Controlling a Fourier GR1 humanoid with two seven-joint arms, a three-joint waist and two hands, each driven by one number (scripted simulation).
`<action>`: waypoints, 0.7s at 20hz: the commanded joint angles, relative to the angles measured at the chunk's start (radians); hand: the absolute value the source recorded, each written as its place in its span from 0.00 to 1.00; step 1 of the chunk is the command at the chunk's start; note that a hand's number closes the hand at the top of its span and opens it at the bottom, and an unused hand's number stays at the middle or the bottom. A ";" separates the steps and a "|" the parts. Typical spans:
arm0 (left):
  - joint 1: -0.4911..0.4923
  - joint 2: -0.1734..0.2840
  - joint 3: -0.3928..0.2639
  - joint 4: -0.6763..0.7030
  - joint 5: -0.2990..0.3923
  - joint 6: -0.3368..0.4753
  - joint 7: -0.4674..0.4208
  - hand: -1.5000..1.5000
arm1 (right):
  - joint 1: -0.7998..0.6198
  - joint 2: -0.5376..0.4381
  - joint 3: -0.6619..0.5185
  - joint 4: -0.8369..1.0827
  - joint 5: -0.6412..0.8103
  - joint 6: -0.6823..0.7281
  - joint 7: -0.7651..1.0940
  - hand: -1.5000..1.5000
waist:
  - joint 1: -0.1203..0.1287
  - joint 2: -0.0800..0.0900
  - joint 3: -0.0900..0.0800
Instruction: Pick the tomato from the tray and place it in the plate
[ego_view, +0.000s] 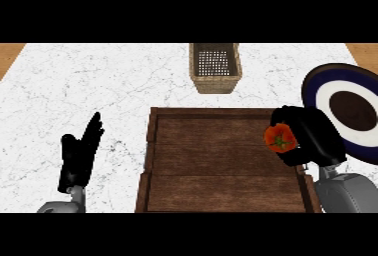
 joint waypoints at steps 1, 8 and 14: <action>0.004 0.016 0.022 0.000 0.003 -0.007 -0.003 0.50 | 0.069 -0.065 -0.101 -0.181 -0.102 0.028 -0.040 1.00 | -0.009 -0.003 0.000; 0.047 0.014 0.006 -0.035 0.005 -0.027 -0.003 0.50 | 0.078 -0.054 -0.276 -0.304 -0.128 -0.115 0.020 1.00 | -0.005 -0.003 0.000; -0.034 0.001 0.046 0.071 0.017 -0.037 -0.044 0.50 | -0.032 -0.081 -0.412 -0.138 -0.194 -0.092 0.049 1.00 | 0.006 0.002 0.000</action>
